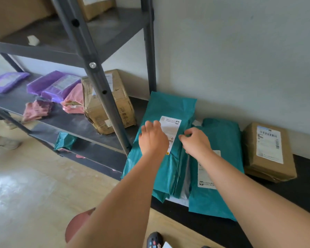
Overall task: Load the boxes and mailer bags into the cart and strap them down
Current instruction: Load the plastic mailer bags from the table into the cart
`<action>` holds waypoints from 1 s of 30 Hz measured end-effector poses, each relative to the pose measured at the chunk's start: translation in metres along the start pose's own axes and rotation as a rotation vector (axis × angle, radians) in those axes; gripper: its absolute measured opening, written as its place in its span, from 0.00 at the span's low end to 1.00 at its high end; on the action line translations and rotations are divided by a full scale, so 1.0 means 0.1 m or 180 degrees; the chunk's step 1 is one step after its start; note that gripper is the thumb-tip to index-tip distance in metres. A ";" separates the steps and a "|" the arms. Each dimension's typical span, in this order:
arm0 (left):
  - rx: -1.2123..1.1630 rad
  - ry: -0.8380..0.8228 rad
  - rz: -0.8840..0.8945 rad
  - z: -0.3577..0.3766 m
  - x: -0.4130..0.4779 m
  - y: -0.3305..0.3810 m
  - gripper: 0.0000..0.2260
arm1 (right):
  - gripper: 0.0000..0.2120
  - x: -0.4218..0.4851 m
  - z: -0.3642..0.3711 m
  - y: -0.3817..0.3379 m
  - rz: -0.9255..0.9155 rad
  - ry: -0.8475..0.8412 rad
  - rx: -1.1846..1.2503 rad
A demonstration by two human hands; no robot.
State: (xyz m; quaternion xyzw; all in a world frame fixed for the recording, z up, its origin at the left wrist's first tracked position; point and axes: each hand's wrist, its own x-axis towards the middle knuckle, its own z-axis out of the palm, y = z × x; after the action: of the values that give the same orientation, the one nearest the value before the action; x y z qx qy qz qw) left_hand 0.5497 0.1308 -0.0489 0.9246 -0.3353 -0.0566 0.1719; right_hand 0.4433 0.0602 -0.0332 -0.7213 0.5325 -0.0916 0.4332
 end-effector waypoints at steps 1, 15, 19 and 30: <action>-0.0023 -0.0058 -0.0038 0.00 0.06 -0.04 0.14 | 0.17 0.01 0.04 -0.02 0.0040 0.0041 0.0000; -0.0528 -0.0559 -0.0543 0.18 0.34 -0.21 0.33 | 0.12 0.10 0.18 -0.10 0.0586 0.0327 0.0859; -0.0463 -0.0433 -0.0488 0.19 0.32 -0.23 0.32 | 0.09 0.09 0.25 -0.10 0.0542 0.0197 0.1075; -0.0359 0.0127 0.0158 0.15 0.17 -0.10 0.26 | 0.11 0.03 0.26 -0.11 0.0623 0.0653 0.1760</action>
State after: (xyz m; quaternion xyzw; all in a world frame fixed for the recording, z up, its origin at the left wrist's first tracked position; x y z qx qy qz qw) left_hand 0.5652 0.1229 -0.0658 0.9058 -0.3509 -0.0527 0.2318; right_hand 0.4673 0.0717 -0.0423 -0.5084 0.5952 -0.2632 0.5638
